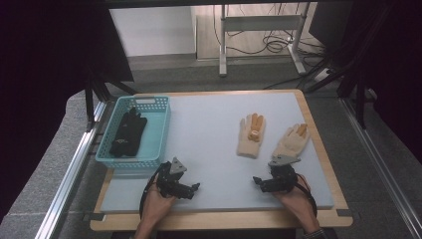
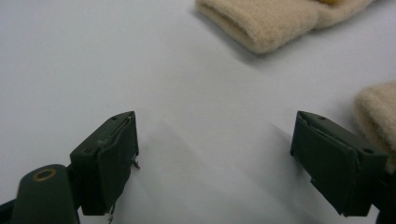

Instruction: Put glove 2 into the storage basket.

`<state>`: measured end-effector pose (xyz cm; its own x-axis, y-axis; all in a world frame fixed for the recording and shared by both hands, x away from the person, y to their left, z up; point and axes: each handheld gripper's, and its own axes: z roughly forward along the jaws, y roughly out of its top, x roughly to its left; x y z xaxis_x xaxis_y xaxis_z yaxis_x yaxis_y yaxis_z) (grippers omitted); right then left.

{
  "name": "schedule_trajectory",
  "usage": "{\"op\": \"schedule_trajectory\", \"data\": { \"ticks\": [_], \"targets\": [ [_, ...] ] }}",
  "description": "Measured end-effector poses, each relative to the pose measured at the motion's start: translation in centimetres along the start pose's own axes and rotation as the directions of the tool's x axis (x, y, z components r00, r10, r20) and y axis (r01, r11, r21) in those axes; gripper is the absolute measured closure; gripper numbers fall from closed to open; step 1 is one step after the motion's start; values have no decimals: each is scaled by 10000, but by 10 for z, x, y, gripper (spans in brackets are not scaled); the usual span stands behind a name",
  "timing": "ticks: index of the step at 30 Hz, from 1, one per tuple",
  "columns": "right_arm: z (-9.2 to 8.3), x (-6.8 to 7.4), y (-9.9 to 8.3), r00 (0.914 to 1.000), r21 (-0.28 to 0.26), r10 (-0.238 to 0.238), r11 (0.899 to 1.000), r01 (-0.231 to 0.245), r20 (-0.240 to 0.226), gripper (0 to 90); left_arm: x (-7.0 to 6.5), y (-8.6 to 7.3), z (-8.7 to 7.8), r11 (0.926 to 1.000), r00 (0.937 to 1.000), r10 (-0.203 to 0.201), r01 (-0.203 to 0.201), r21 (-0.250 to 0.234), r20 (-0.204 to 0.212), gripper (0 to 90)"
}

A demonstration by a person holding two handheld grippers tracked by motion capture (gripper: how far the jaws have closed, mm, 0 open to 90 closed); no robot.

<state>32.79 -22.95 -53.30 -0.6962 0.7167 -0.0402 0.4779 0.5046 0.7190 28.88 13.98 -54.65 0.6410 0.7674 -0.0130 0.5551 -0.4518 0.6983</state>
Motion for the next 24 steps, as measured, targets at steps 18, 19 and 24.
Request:
{"op": "schedule_trajectory", "data": {
  "ticks": [18,19,24],
  "targets": [
    [-4,-1,3,9995,-120,322,9994,-322,-68,189,4,-6,0,9991,9991,-416,416,35,5,0],
    [-7,-1,4,9994,-171,339,9993,-340,-68,195,4,-6,0,9991,9991,-416,416,35,3,0],
    [-21,-16,17,9972,-465,726,9963,-718,156,195,4,-6,0,9991,9991,-415,415,28,-3,0]
  ]
}}
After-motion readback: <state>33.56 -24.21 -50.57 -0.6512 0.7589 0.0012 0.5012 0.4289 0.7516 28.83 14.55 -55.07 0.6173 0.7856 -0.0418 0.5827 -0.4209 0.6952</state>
